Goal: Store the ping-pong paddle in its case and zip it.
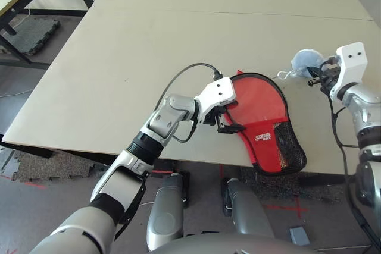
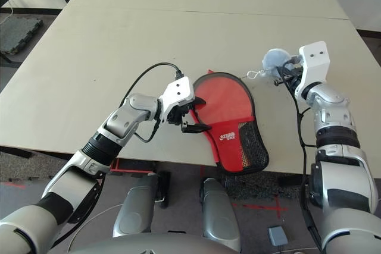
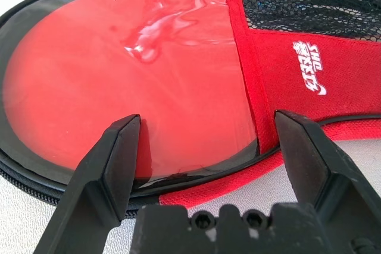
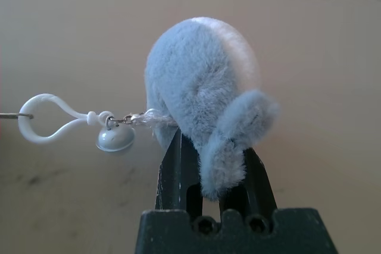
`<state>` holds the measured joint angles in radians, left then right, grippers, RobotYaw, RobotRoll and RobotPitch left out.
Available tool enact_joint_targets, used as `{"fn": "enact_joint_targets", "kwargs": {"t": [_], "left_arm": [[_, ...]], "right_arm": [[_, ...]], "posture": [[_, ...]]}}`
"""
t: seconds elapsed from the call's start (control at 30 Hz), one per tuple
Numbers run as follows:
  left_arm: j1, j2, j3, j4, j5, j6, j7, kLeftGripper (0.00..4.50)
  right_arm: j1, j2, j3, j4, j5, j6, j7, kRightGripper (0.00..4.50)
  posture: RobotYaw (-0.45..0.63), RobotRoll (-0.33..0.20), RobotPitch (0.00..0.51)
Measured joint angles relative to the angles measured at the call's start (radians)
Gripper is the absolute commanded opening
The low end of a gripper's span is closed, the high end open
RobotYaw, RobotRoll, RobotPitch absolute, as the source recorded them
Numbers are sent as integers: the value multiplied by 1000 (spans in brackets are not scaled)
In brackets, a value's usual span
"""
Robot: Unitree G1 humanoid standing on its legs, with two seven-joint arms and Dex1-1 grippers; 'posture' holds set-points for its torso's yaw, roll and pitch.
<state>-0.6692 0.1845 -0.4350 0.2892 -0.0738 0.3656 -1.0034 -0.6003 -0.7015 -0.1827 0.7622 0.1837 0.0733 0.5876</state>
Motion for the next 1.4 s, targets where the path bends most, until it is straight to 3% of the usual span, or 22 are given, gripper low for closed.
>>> {"fn": "enact_joint_targets", "kwargs": {"t": [0.6, 1.13, 1.4], "left_arm": [[-21, -20, 0, 71, 8, -35, -7, 4500], [-36, -48, 1, 128, 26, -63, -12, 4500], [-35, -51, 1, 127, 26, -66, -21, 4500]], "right_arm": [[393, -168, -75, -544, 179, 387, 252, 59], [574, -255, -145, -672, 281, 540, 399, 54], [685, -310, -158, -793, 385, 679, 491, 51]], "posture": [[-81, 0, 187], [-94, 0, 183], [-97, 0, 182]]}}
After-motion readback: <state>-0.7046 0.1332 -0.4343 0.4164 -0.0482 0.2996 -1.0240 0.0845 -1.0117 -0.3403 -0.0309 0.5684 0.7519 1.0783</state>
